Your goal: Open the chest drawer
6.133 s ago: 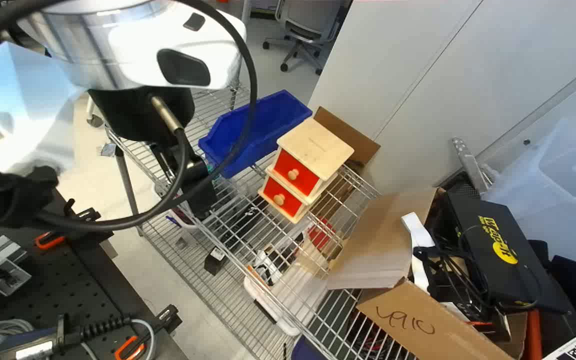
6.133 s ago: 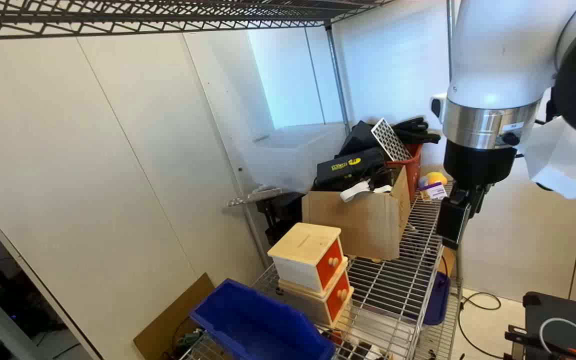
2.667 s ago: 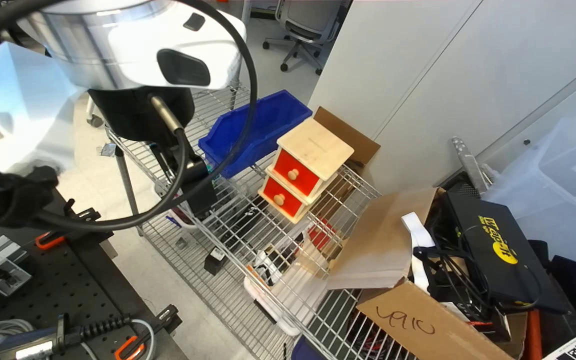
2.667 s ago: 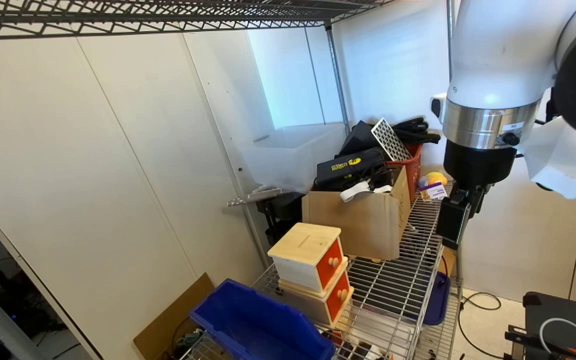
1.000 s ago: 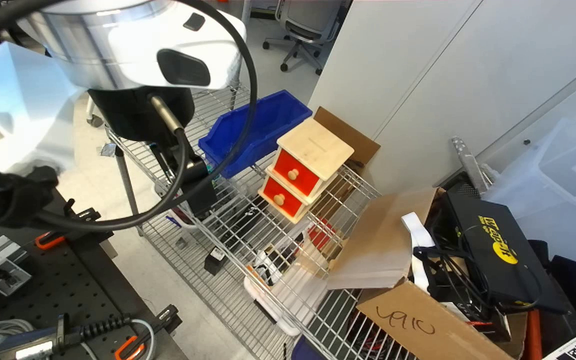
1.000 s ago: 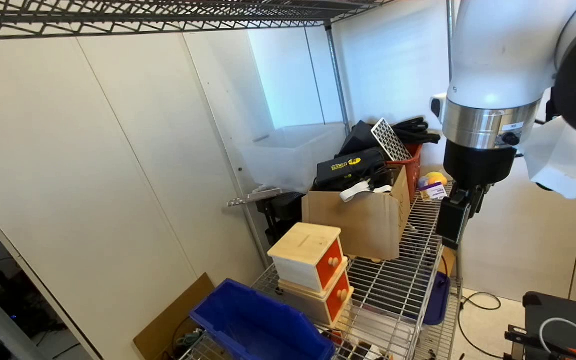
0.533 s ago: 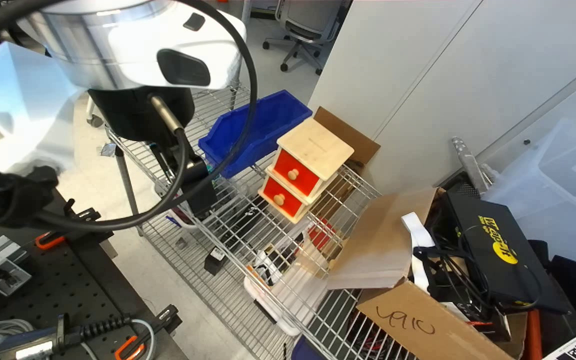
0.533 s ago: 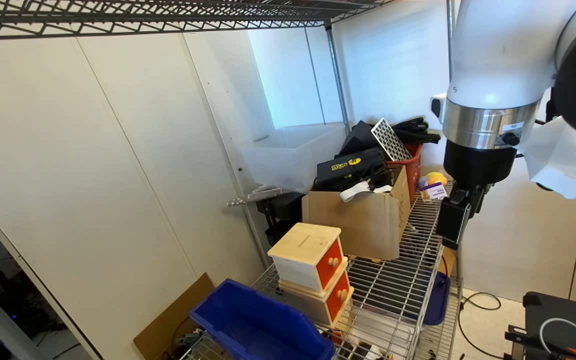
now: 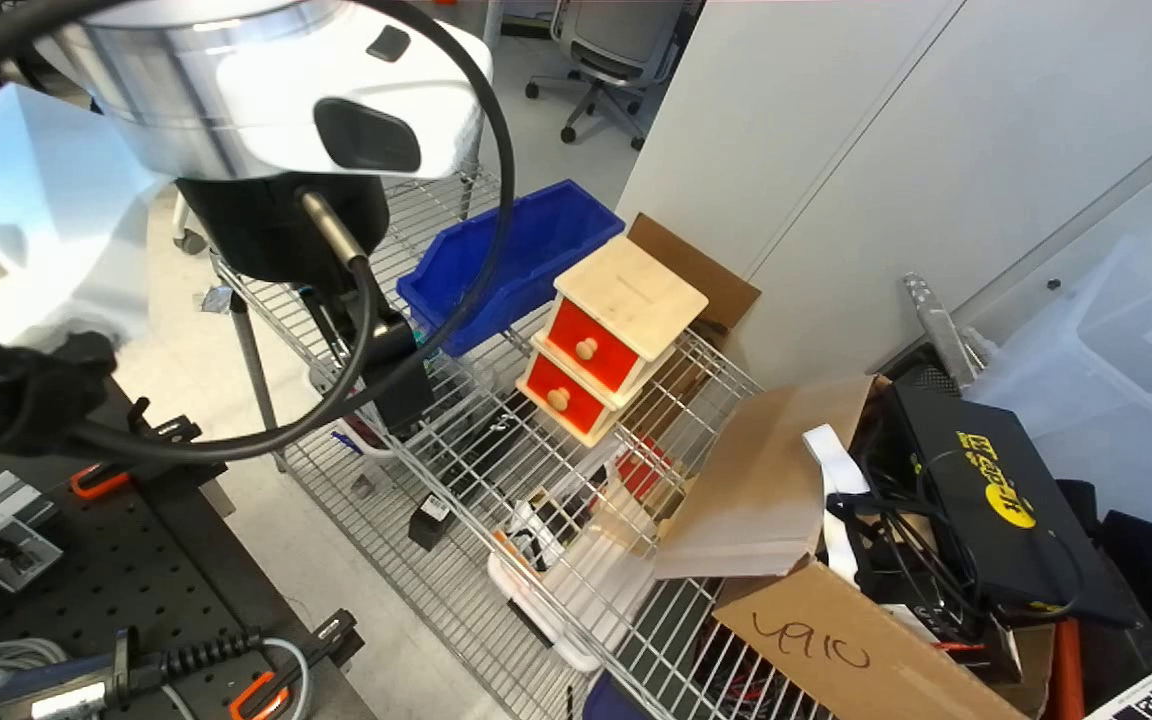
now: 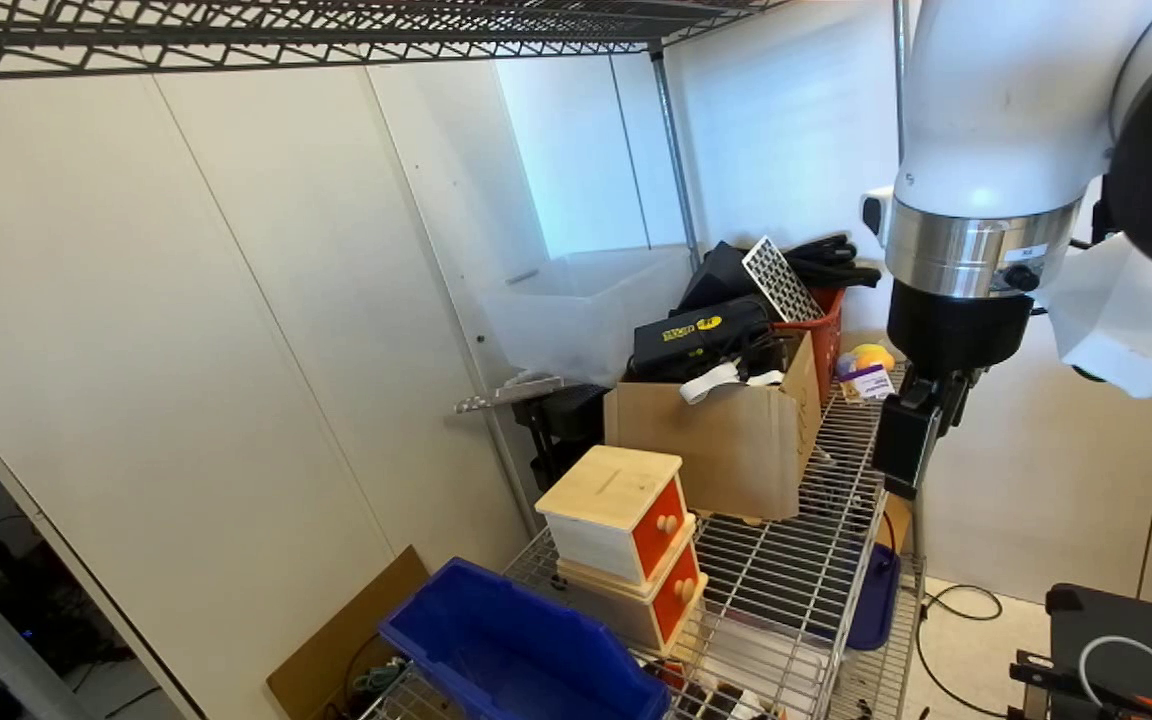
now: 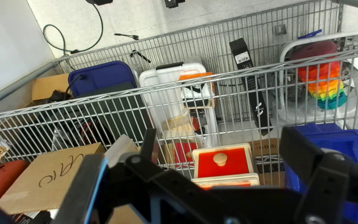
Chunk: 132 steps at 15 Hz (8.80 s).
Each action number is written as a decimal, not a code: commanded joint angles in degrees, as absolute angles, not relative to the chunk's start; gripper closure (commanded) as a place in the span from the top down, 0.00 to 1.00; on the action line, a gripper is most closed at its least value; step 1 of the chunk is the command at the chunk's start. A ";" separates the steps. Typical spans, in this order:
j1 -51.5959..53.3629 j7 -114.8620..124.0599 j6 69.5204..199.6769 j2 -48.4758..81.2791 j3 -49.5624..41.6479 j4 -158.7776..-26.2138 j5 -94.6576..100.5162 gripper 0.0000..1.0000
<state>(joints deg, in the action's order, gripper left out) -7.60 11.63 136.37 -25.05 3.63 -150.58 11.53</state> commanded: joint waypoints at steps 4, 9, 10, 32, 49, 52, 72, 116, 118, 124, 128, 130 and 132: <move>-7.17 11.73 136.15 -25.07 3.19 -150.48 11.73 1.00; -7.17 11.73 136.15 -25.07 3.19 -150.48 11.73 1.00; -7.17 11.73 136.15 -25.07 3.19 -150.48 11.73 1.00; -7.17 11.73 136.15 -25.07 3.19 -150.48 11.73 1.00; -8.30 16.63 136.46 -18.50 4.07 -147.57 13.50 1.00; -8.70 20.25 135.43 -13.35 4.29 -144.15 15.04 1.00; -4.34 -5.20 140.12 3.21 -0.70 -133.99 4.91 1.00; -3.92 -5.34 163.55 14.01 -1.00 -132.47 6.11 1.00; -3.83 -5.12 167.27 15.37 -1.33 -132.37 6.56 1.00; -3.52 -5.06 174.13 17.99 -2.59 -132.08 6.83 1.00; -2.75 -5.57 177.20 19.18 -4.34 -131.57 8.40 1.00; -3.36 -6.23 177.81 19.45 -3.68 -131.33 8.27 1.00; -3.57 -6.64 178.28 19.97 -3.39 -130.95 8.07 1.00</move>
